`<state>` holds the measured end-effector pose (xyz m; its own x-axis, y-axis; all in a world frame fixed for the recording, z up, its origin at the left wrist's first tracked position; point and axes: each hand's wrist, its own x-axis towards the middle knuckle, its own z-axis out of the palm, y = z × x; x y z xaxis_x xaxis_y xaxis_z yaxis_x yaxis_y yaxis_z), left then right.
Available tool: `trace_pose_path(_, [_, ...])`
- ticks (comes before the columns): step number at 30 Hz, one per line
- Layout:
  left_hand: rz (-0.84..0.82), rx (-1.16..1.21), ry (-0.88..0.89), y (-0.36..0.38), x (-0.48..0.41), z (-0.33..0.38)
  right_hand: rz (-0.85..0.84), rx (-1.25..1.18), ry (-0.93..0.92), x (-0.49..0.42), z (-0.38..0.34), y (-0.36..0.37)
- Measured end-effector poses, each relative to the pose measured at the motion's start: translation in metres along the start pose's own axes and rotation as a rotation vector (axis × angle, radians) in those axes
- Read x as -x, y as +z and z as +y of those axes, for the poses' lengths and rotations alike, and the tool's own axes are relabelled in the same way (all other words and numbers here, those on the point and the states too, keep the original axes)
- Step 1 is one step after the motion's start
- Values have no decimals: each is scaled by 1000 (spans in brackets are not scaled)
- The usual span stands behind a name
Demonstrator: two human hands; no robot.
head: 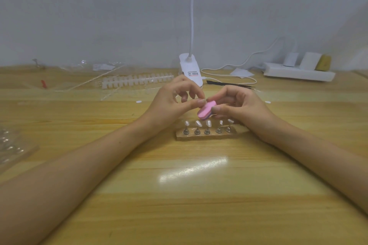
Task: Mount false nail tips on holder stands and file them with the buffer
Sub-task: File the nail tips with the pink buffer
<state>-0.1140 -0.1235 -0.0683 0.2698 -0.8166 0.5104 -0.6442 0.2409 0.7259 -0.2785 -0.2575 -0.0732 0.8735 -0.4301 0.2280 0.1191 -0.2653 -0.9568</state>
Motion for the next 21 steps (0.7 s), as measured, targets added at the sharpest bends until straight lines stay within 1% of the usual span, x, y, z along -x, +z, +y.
trace_pose_path(3, [1,7,-6,0,0,0,102,-62,8,-1,-1,0])
trace_pose_path(4, [5,10,-6,-1,0,0,112,-61,12,-1,-1,-1])
trace_pose_path(7, [4,-1,10,-1,0,0,-13,7,-2,0,-1,1])
trace_pose_path(8, [2,-3,10,-1,0,0,-12,-11,-3,0,-1,1])
trace_pose_path(11, [9,-2,5,-1,-1,0,94,-85,14,-1,-2,-1])
trace_pose_path(12, [9,-2,8,-1,0,0,74,-58,21,-1,-1,-1])
trace_pose_path(14, [5,-5,10,-1,0,0,-18,20,16,0,0,1])
trace_pose_path(15, [3,-5,9,-1,0,1,-28,19,10,0,0,1])
trace_pose_path(18, [9,5,4,-1,0,1,80,-90,17,0,-2,-1])
trace_pose_path(19, [7,6,4,-1,0,1,74,-74,18,-1,-2,-1])
trace_pose_path(21, [-1,0,12,-1,0,2,-14,15,2,-1,0,1])
